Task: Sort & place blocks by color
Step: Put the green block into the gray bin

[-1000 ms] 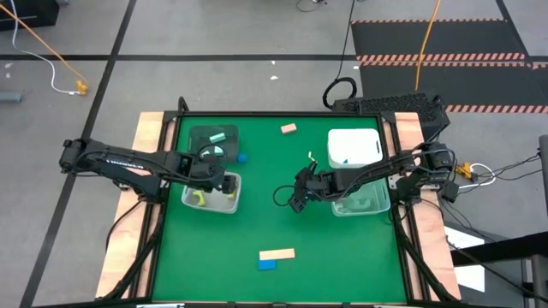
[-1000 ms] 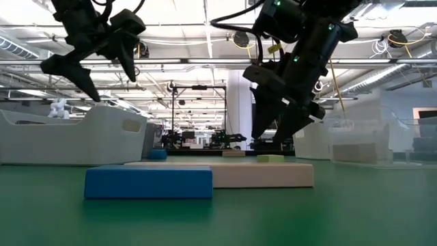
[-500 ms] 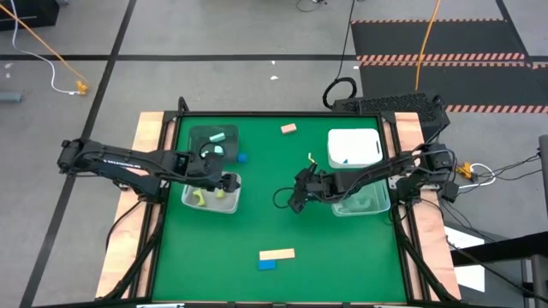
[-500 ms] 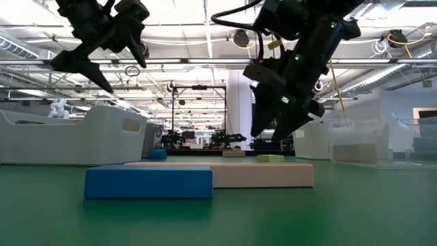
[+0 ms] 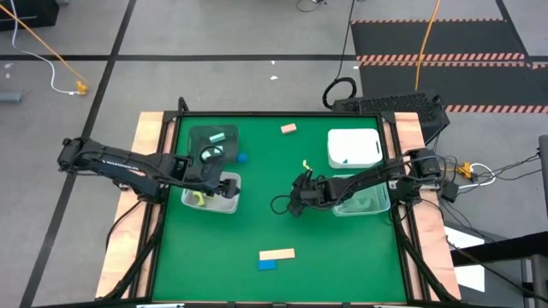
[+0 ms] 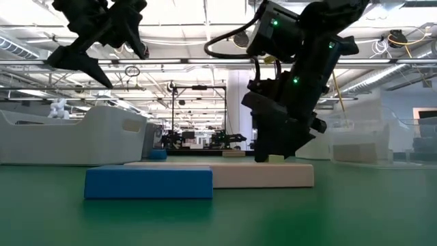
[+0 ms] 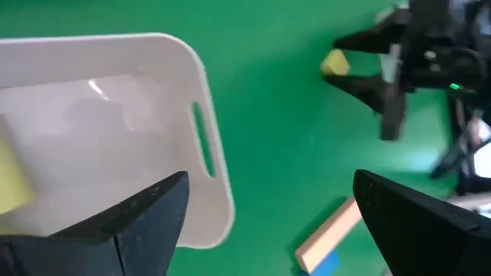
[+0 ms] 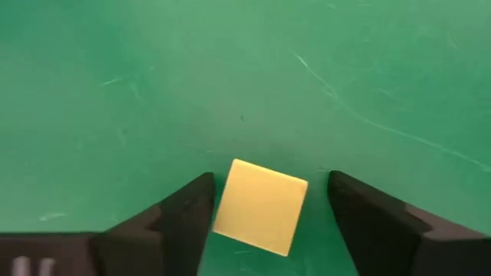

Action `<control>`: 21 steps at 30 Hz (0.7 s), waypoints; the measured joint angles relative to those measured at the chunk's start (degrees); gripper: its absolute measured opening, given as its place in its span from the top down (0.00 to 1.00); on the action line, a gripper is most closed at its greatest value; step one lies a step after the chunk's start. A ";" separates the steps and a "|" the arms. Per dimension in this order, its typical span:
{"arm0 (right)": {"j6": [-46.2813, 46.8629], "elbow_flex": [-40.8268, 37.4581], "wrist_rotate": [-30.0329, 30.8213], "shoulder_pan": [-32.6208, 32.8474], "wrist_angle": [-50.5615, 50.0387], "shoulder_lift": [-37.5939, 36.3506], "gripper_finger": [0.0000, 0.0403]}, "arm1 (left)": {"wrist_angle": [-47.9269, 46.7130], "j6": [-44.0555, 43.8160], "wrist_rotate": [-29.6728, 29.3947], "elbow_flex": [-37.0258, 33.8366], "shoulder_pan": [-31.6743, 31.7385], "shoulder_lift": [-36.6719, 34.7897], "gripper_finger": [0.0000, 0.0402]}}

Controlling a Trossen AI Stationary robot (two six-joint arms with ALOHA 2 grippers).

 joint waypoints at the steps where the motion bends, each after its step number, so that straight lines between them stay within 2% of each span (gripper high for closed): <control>1: -0.10 -0.04 0.42 0.21 -0.17 0.04 0.43 | 0.82 0.42 -0.01 0.00 -0.36 0.00 0.09; 7: -0.58 -0.09 0.51 1.20 -1.10 0.09 0.71 | 7.55 3.70 0.11 0.00 -3.22 0.00 0.09; 14: -5.28 -0.50 -4.35 1.32 -0.75 -4.91 0.71 | 20.17 3.54 -2.64 0.00 -4.89 0.55 0.09; 21: -19.62 -0.33 -3.06 2.72 9.06 -14.92 0.71 | 28.48 -0.48 -4.50 0.02 -5.18 4.42 0.09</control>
